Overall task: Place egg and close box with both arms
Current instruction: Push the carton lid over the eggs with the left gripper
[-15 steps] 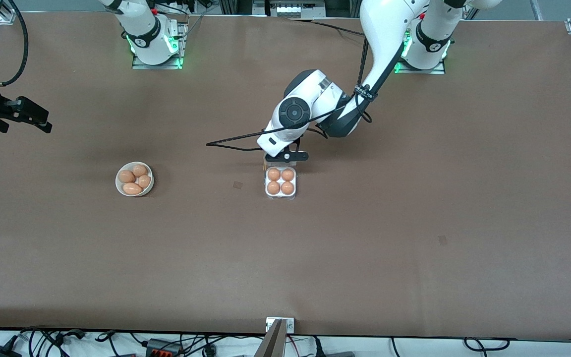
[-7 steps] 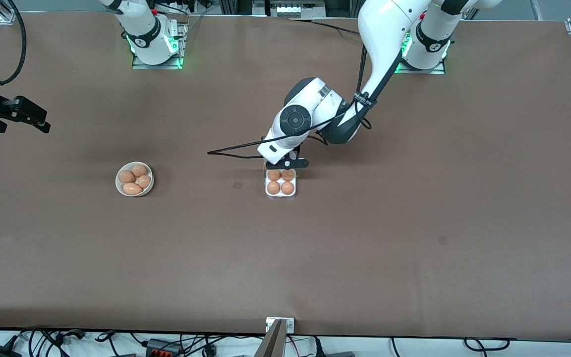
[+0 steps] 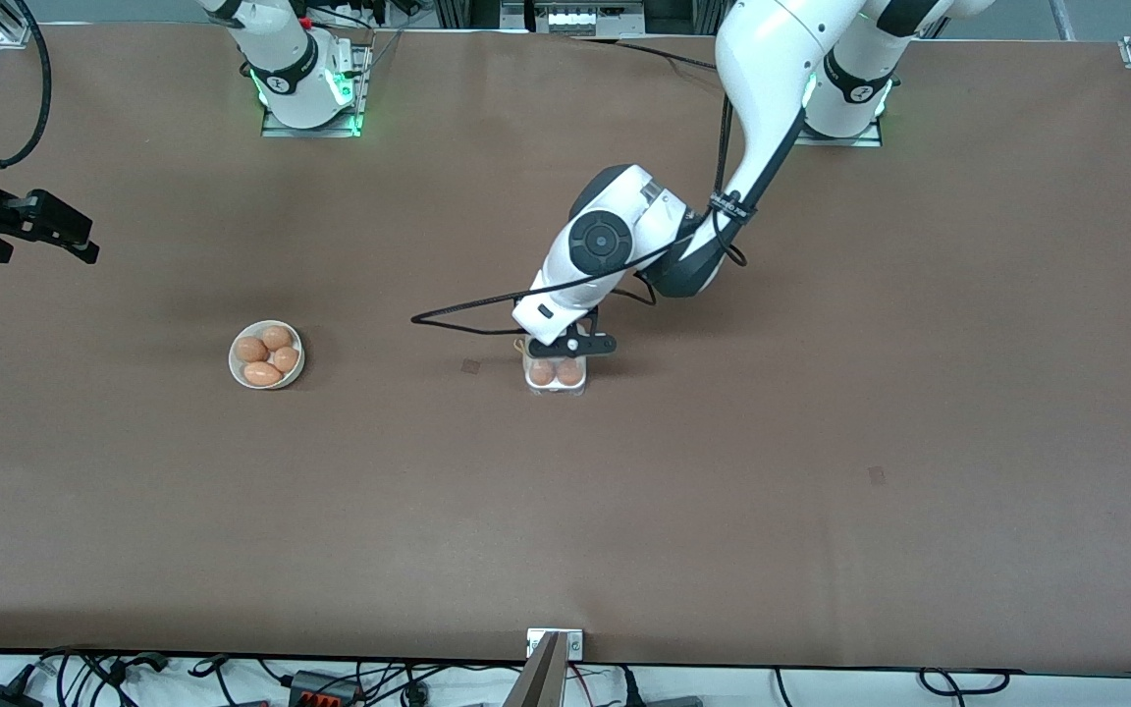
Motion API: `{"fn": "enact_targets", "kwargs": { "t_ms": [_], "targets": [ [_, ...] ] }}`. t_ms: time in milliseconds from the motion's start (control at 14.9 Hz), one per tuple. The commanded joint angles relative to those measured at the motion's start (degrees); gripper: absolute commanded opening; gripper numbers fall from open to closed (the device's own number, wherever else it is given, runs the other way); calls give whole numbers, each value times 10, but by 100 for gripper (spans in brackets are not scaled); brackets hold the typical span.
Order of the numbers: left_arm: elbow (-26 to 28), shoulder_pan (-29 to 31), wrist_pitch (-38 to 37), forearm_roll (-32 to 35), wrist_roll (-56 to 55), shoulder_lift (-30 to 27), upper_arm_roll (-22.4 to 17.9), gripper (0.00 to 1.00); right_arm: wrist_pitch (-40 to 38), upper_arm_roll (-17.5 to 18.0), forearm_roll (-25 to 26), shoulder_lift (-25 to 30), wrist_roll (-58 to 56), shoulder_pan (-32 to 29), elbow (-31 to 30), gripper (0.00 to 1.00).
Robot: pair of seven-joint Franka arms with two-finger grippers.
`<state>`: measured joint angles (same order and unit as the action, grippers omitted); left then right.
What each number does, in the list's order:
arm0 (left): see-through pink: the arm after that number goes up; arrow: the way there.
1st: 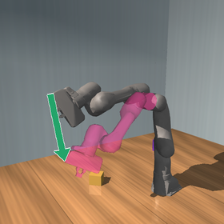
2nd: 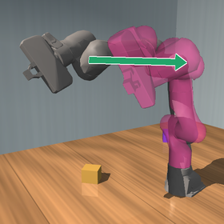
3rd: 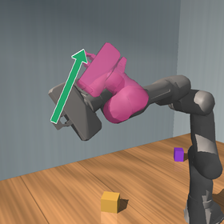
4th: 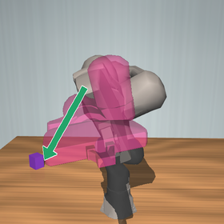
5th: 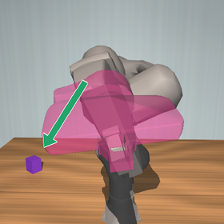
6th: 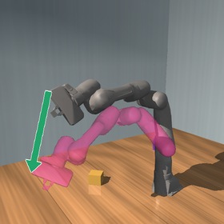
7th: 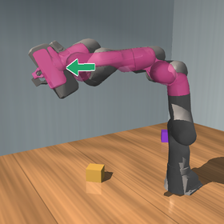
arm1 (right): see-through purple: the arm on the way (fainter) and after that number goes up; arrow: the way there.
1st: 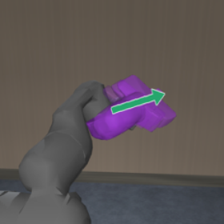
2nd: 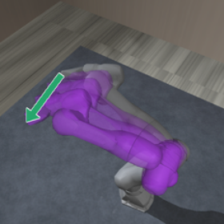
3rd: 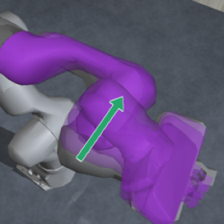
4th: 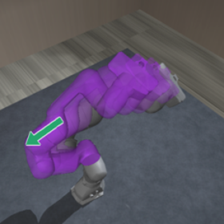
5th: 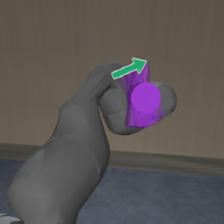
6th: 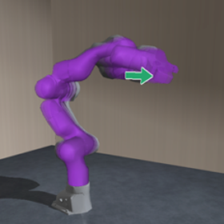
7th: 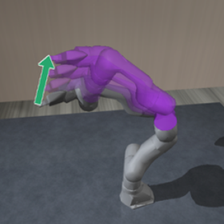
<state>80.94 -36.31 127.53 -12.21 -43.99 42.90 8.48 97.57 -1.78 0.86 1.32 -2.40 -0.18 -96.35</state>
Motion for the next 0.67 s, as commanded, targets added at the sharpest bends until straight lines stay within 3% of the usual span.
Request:
{"fn": "enact_targets", "kwargs": {
  "t_ms": [0,268,604],
  "targets": [
    [-21,12,44,11,7,20,2,0,-6,3,1,7,1,-3,3,100],
    [-20,12,71,18,8,34,2,0,-6,2,1,7,0,-4,3,100],
    [-20,25,72,75,8,32,3,0,-7,2,1,5,1,-4,3,100]
  ]
}}
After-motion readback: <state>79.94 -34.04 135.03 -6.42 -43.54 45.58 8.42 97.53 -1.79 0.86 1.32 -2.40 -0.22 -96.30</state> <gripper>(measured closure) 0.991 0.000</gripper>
